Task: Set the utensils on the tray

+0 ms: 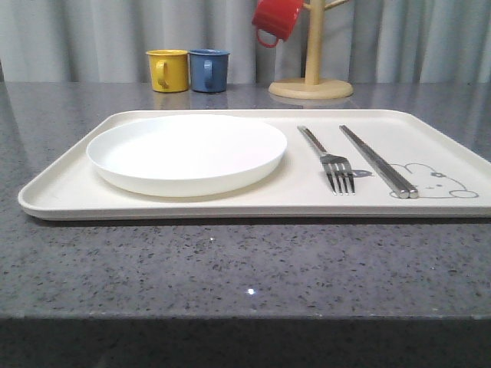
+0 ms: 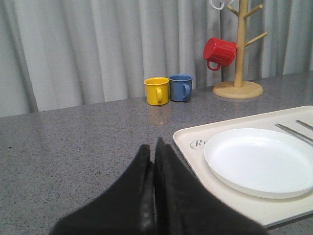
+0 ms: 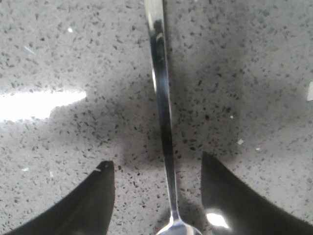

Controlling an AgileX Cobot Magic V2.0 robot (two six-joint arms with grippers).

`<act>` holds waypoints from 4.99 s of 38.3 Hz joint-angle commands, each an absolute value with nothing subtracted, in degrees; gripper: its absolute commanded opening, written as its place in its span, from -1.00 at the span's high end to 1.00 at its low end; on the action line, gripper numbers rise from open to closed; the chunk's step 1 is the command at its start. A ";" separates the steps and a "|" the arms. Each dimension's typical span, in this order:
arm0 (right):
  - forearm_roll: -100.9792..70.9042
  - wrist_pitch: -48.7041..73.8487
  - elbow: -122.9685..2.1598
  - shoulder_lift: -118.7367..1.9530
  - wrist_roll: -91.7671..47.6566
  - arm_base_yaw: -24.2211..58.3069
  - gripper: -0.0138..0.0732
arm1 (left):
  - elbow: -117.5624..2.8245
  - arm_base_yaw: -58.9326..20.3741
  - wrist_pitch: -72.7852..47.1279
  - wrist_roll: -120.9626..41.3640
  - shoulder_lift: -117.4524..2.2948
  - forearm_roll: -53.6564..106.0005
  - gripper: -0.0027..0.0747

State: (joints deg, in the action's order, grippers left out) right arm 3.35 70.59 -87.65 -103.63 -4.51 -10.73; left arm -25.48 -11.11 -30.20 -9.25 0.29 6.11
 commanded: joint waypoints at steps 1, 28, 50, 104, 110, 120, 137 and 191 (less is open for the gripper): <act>3.60 72.89 -88.83 -101.81 -5.24 -10.85 -0.21 | -26.89 -10.99 -25.32 -8.59 -0.37 6.78 0.98; 4.00 75.19 -90.31 -102.34 -5.19 -10.85 0.82 | -26.89 -10.99 -25.32 -8.59 -0.37 6.78 0.98; -1.12 76.60 -95.03 -91.16 9.18 2.84 0.82 | -26.89 -10.99 -25.32 -8.59 -0.37 6.78 0.98; -3.11 75.56 -87.98 -100.76 17.18 14.82 0.71 | -26.89 -10.99 -25.32 -8.59 -0.37 6.78 0.98; -3.06 75.51 -87.98 -101.18 17.22 14.82 0.71 | -26.89 -10.99 -25.32 -8.59 -0.37 6.78 0.98; -3.06 76.26 -87.98 -102.35 17.22 14.82 0.69 | -26.89 -10.99 -25.32 -8.59 -0.37 6.78 0.98; -2.15 75.88 -90.81 -101.72 17.48 14.82 -0.15 | -26.89 -10.99 -25.32 -8.59 -0.37 6.78 0.98; 7.76 22.92 -29.43 -20.86 3.84 14.82 0.84 | -26.89 -10.99 -25.32 -8.59 -0.37 6.78 0.98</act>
State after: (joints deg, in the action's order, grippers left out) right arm 6.09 29.77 -31.83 -26.20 4.34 14.97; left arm -25.48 -11.11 -30.20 -9.25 0.29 6.11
